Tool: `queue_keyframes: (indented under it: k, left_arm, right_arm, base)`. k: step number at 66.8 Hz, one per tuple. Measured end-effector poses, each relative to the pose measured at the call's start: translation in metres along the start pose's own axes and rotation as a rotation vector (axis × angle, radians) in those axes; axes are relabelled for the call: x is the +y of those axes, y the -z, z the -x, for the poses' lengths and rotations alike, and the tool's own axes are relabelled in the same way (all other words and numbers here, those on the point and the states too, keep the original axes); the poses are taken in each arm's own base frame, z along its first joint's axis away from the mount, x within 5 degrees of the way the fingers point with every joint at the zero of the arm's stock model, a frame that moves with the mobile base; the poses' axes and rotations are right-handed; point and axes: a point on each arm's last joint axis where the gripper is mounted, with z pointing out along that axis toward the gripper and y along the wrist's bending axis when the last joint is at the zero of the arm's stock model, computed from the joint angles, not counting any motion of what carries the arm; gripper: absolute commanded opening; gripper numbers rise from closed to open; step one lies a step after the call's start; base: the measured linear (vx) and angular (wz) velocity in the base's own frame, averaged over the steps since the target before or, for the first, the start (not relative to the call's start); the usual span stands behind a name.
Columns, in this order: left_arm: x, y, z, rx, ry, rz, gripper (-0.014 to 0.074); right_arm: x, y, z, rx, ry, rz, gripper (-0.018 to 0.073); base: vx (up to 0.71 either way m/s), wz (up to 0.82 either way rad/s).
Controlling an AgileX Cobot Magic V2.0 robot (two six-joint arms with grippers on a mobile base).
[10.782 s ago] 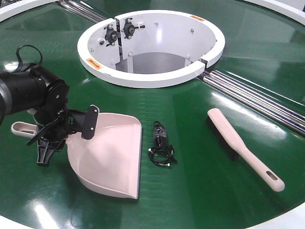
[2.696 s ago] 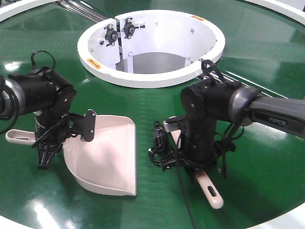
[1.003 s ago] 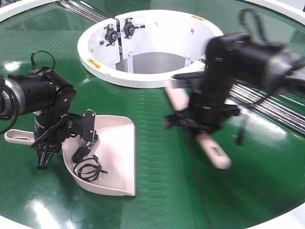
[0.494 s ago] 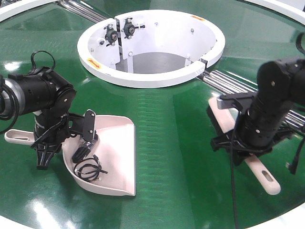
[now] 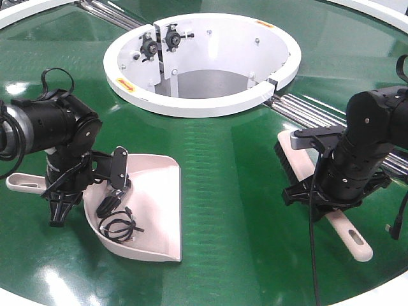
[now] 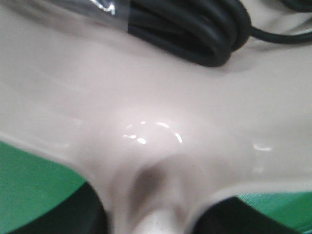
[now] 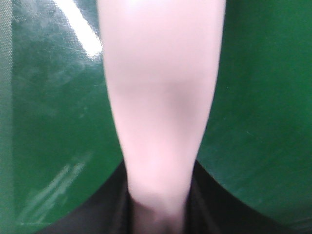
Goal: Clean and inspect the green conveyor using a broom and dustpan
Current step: 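Move the brush back away from the dustpan with the right gripper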
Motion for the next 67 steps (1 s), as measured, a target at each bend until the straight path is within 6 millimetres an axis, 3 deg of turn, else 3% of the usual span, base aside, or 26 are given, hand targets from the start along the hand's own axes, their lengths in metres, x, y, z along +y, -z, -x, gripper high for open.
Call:
queue_keyframes:
  k: [67]
  left_arm:
    - [-0.0001,0.0000,0.0000,0.001,0.000,-0.001,0.0002]
  right_arm:
    - [-0.0001,0.0000,-0.0021,0.023,0.024,-0.001,0.0008]
  base:
    - [0.00,0.00]
